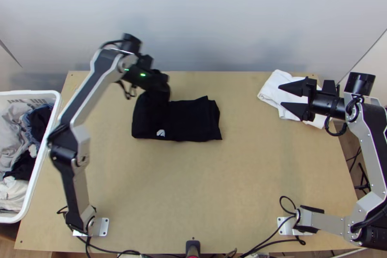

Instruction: Fold the t-shirt

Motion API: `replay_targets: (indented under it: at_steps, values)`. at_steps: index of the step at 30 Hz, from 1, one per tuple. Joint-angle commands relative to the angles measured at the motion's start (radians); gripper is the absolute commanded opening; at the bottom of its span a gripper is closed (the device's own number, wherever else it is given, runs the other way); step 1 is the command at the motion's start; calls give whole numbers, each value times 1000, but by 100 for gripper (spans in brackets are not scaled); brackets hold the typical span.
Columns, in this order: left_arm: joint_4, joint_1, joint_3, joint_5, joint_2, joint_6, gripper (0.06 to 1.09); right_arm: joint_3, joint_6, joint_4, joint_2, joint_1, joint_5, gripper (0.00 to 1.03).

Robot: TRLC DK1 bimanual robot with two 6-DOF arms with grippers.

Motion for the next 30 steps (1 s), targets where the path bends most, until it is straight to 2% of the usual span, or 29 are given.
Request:
replay_targets:
  at_steps: [1, 14, 15, 16, 18, 19, 23, 27, 30]
  values:
    - [38, -123, 67, -28, 115, -51, 9, -8, -2, 15, -4, -12, 2, 99]
    - [67, -290, 96, -46, 213, -69, 9, -25, -1, 48, 18, 1, 5, 99]
    - [66, -306, 102, -46, 219, -62, 13, -30, -1, 54, 24, 8, 8, 99]
    - [64, -319, 104, -43, 219, -54, 33, -39, -1, 61, 28, 19, 20, 99]
    - [63, -339, 108, -36, 212, -56, 107, -54, -1, 69, 50, 45, 40, 99]
    - [63, -344, 121, -33, 212, -79, 104, -61, -1, 69, 65, 59, 52, 99]
    - [121, -352, 162, -22, 167, -108, 104, -79, -50, 69, 128, 136, 173, 99]
    - [148, -338, 170, -22, 89, -109, 104, -93, -139, 71, 182, 275, 426, 99]
    - [153, -302, 171, -22, 37, -111, 104, -87, -162, 97, 210, 367, 531, 99]
